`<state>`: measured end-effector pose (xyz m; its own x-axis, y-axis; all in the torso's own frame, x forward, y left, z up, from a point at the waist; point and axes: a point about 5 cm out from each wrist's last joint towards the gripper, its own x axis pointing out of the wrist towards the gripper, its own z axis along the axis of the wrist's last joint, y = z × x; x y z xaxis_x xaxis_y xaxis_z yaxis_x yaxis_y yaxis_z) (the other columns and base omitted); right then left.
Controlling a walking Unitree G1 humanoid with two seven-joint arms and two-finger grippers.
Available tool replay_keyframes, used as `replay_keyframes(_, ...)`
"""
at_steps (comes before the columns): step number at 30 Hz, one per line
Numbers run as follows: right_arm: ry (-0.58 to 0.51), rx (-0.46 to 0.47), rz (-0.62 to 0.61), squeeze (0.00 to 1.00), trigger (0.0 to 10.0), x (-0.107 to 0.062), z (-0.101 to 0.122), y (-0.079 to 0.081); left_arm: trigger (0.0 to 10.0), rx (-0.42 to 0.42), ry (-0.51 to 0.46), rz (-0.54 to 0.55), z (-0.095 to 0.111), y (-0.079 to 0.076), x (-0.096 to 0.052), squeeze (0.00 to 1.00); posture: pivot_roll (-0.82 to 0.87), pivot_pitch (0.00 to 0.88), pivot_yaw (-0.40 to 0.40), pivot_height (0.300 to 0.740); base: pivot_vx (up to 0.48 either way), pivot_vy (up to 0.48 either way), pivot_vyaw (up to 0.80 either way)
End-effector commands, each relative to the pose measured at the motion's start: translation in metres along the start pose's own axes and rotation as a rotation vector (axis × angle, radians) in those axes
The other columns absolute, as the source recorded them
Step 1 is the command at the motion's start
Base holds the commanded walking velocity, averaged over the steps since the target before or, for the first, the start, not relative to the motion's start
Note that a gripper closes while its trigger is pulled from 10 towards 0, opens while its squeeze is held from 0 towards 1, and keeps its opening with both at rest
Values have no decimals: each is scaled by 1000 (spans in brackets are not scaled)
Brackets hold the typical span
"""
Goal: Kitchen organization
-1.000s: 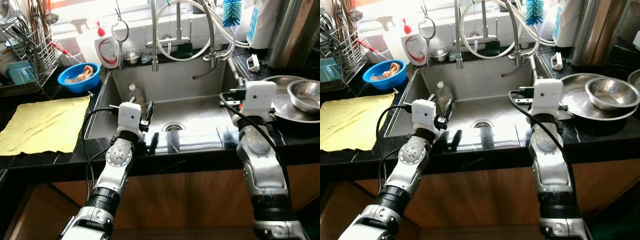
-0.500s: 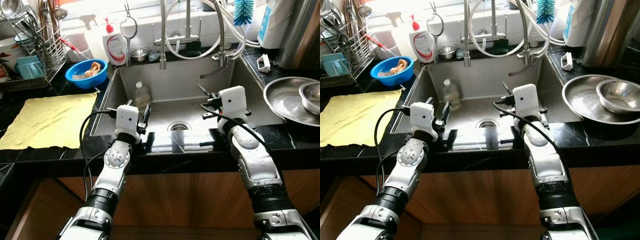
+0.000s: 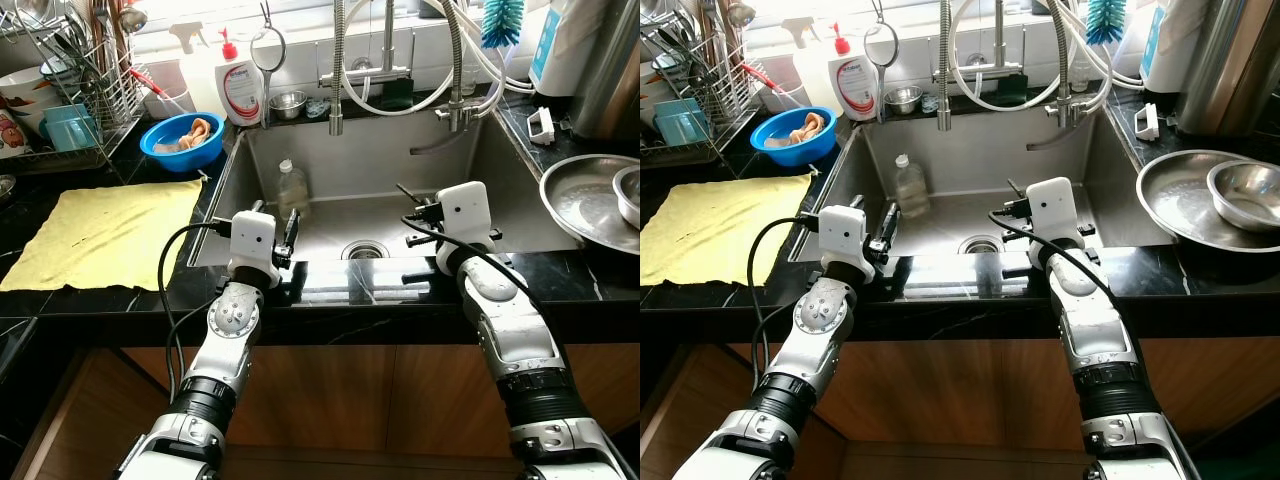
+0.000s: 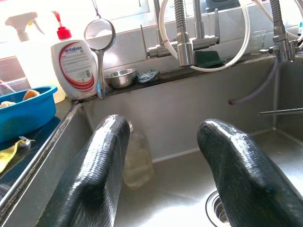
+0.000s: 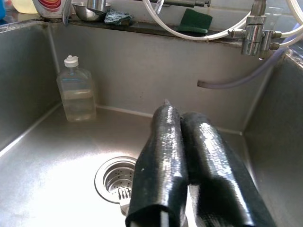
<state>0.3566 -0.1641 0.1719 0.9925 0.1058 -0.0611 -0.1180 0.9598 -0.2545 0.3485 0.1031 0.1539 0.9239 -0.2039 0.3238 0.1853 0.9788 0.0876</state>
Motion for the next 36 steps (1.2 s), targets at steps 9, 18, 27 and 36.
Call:
replay_keyframes(9,-18,-5,-6,816,10000,-2,1,4,10000,11,-15,14,2,6,1,0,-283,0,139,740,0,0,0)
replay_keyframes(18,-321,41,-168,0,10000,-25,28,-6,10000,21,-26,29,4,9,-1,0,-289,0,138,740,0,0,0)
replay_keyframes(27,-438,-44,-200,0,10000,-60,24,-1,10000,33,-29,51,2,17,-13,0,-289,0,133,740,0,0,0)
replay_keyframes(36,-406,-12,-184,0,10000,-85,8,11,10000,0,-6,64,1,21,-30,0,-278,0,140,740,0,0,0)
